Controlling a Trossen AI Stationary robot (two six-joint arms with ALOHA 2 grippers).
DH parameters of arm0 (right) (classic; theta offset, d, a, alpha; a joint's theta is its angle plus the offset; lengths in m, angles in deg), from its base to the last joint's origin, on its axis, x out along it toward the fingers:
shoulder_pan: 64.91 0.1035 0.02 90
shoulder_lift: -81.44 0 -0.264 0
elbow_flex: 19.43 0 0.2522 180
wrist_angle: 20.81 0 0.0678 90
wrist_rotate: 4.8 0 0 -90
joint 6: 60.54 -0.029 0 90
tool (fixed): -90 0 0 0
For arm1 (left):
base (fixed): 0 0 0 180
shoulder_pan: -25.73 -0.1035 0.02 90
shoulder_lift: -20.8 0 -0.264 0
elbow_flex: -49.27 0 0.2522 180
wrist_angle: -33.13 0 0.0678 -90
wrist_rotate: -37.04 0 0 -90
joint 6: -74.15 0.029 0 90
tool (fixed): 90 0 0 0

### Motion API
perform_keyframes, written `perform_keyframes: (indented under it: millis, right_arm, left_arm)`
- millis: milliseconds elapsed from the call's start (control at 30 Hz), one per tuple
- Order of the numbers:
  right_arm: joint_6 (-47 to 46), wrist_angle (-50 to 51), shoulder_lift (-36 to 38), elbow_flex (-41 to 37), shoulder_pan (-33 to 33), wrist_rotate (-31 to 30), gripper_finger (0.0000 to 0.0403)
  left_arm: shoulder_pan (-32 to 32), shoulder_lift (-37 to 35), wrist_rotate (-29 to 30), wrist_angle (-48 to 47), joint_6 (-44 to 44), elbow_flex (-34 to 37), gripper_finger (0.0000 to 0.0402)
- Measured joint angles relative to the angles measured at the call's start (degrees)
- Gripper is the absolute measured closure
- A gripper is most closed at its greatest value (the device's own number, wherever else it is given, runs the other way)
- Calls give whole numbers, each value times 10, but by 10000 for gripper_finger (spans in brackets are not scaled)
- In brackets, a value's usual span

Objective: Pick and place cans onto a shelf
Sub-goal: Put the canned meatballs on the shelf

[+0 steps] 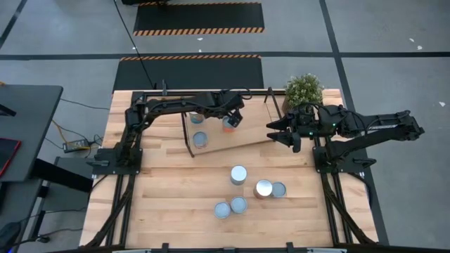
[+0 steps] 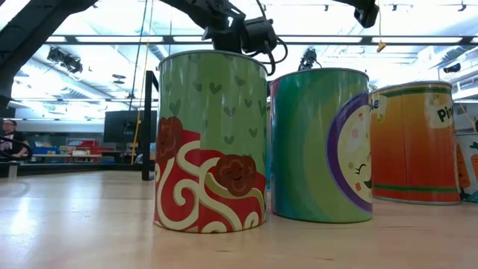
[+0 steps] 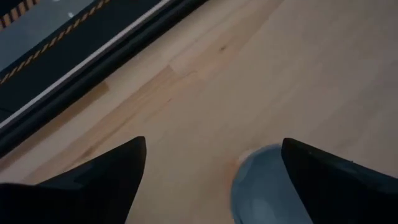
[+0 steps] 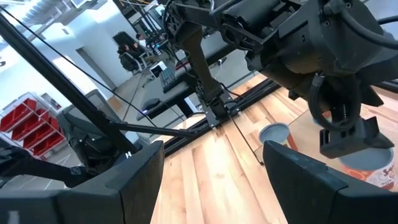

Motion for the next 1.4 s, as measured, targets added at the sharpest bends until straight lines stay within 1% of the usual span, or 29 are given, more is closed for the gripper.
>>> perform_keyframes:
  millis: [167,300,367,433,567,667,800,1000,1100,1200,1333,1400]
  right_arm:
    - [2,0,0,0,0,0,121]
    - [2,0,0,0,0,0,121]
    - [1,-1,0,0,0,0,121]
    - [-1,-1,0,0,0,0,121]
    - [-3,-4,0,0,0,0,121]
    - [-3,-5,0,0,0,0,121]
    - [-3,-5,0,0,0,3,121]
    - [-3,-5,0,0,0,4,121]
    - [-3,-5,0,0,0,4,121]
    - [-3,-5,0,0,0,4,121]
    - [-2,-4,0,0,0,4,121]
    - [-2,-5,0,0,0,4,121]
  left_arm:
    - [8,0,-4,18,36,0,22]
    - [23,6,-4,44,98,-1,22]
    - [32,9,-6,41,127,0,22]
    - [39,15,-15,52,149,-1,22]
    - [44,17,-59,42,156,0,22]
    - [43,17,-74,27,173,0,22]
    - [42,14,-75,-15,196,0,22]
    - [44,12,-74,-50,238,-1,22]
    - [46,12,-77,-66,255,-15,22]
    - [47,12,-69,-57,257,-42,22]
    - [34,12,-19,-58,252,-74,22]
    - [21,11,2,-53,232,-80,22]
